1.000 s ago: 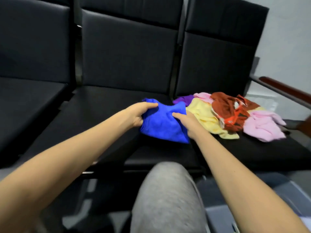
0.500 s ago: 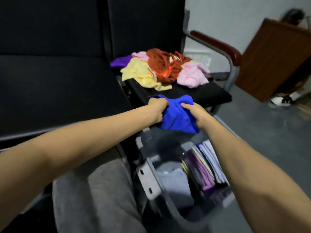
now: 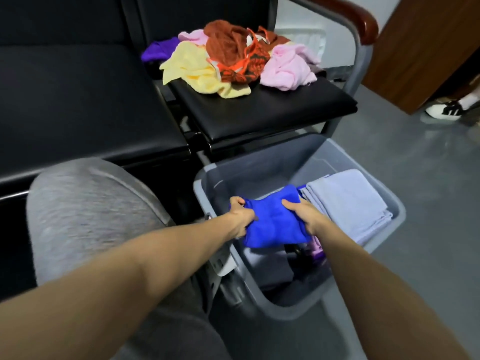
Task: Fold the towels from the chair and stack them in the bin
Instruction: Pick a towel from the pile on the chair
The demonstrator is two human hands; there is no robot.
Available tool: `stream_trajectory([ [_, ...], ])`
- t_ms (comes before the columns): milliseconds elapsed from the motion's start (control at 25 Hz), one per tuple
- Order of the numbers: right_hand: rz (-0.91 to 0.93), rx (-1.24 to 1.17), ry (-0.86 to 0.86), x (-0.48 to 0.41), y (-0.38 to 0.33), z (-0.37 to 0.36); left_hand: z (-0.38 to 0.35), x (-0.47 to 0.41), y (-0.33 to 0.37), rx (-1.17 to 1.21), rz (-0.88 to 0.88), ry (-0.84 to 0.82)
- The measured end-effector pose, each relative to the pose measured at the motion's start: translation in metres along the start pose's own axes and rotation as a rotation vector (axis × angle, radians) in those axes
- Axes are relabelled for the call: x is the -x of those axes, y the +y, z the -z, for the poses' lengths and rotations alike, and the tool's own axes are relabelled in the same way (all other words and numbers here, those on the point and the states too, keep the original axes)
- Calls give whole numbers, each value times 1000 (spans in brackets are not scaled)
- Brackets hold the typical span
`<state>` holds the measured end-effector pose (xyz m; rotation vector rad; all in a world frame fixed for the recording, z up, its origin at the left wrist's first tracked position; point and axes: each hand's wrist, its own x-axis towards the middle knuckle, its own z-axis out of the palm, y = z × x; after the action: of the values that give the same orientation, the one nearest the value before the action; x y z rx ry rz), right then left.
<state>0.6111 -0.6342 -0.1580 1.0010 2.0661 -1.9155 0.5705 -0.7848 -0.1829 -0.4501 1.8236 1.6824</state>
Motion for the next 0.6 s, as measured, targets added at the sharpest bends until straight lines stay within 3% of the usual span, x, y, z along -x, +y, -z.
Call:
stream_trajectory([
  [120, -115, 324, 16, -5, 13, 13, -2, 0, -15, -232, 86, -108],
  [200, -250, 650, 7, -4, 17, 20, -1, -1, -16, -631, 162, -176],
  [280, -286, 742, 12, -5, 18, 22, -3, -1, -15, -913, 181, -204],
  [440, -108, 820, 0, -10, 8, 14, -12, -2, -9, -906, 146, -190],
  [600, 10, 503, -98, -9, -9, -11, -15, -11, 10, -607, -55, -159],
])
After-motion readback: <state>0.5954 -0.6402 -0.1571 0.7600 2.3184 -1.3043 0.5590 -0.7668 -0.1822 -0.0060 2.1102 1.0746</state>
